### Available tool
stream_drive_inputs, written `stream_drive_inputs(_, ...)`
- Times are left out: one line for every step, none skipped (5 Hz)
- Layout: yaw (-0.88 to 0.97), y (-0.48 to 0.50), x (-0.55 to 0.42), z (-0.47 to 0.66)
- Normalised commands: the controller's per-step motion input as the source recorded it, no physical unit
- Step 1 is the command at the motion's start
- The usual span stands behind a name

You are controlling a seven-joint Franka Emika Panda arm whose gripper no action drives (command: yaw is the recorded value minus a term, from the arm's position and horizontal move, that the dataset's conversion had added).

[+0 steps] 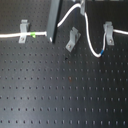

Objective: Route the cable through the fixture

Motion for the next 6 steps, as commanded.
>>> stream_drive_inputs(-0.12, -0.012, -0.045, 0.07)
stream_drive_inputs(0.00, 0.266, -0.364, 0.11)
stream_drive_inputs(0.17, 0.252, -0.500, 0.07)
stream_drive_inputs(0.00, -0.042, -0.033, 0.02)
stream_drive_inputs(-0.21, -0.089, -0.375, 0.46)
stream_drive_inputs(0.00, -0.036, -0.027, 0.00)
